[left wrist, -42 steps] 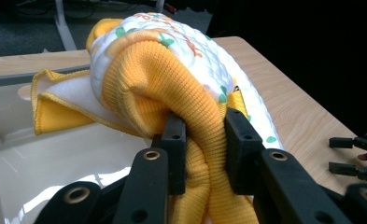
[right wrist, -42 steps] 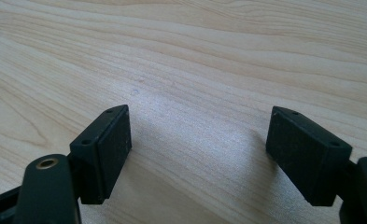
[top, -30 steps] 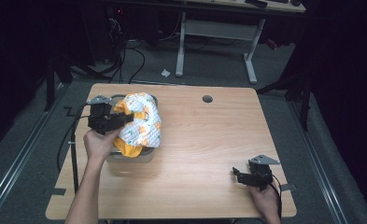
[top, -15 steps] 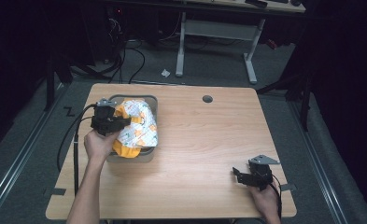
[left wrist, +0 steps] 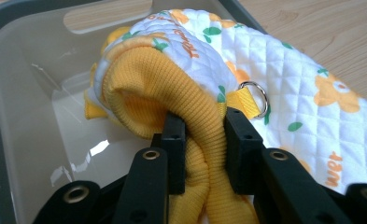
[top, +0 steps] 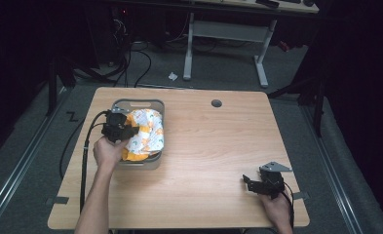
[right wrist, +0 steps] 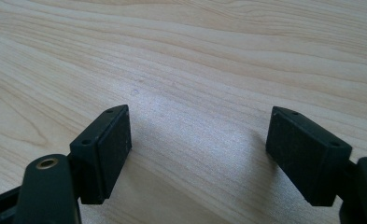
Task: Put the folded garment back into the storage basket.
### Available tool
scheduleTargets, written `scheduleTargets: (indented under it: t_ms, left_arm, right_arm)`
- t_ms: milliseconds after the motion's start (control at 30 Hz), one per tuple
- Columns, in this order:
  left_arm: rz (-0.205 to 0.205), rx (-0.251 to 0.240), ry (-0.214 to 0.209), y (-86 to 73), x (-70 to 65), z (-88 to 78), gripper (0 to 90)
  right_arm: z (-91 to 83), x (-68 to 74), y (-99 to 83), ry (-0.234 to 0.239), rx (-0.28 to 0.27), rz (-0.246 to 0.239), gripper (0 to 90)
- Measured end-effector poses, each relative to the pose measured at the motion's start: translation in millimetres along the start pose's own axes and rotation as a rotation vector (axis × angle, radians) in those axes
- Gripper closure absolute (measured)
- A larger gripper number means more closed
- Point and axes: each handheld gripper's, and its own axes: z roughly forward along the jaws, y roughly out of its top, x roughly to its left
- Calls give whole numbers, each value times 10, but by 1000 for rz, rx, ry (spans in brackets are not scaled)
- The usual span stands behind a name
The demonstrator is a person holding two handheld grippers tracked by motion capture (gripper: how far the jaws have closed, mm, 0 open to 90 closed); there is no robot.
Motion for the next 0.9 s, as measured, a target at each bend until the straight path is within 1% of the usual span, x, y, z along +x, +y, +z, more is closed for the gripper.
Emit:
scheduleTargets:
  t_ms: [167,300,400,433,567,600,633,667,700,733,767,800,833,900]
  left_arm:
    - [-3,10,6,-1,11,49,719]
    - [4,31,30,-7,11,104,715]
    - [17,58,65,-14,19,162,709]
    - [17,58,65,-14,19,162,706]
    - [12,80,89,-7,24,182,688]
    - [9,84,93,-7,25,185,655]
    - [3,87,97,-8,28,188,655]
    - [-9,98,117,-12,36,192,608]
    - [-9,98,117,-12,36,192,592]
    - [-11,94,143,-16,41,174,554]
    - [-11,94,143,-16,41,174,518]
    - [-20,87,150,-13,41,155,518]
    - [-24,79,152,-11,38,142,479]
    - [-21,57,161,-2,22,94,440]
  right_arm:
    - [0,0,0,0,0,0,226]
    - [0,1,0,-1,0,1,226]
    - [0,1,0,0,0,0,226]
    - [0,1,0,0,0,0,226]
    - [0,1,0,0,0,0,226]
    - [0,1,0,0,0,0,226]
    - [0,1,0,0,0,0,226]
    - [0,1,0,0,0,0,226]
    - [0,1,0,0,0,0,226]
    - [1,1,0,0,-1,-1,226]
    - [1,1,0,0,-1,-1,226]
    - [1,2,0,0,-1,0,226]
    - [1,1,0,0,0,0,226]
    - [1,2,0,0,0,0,226]
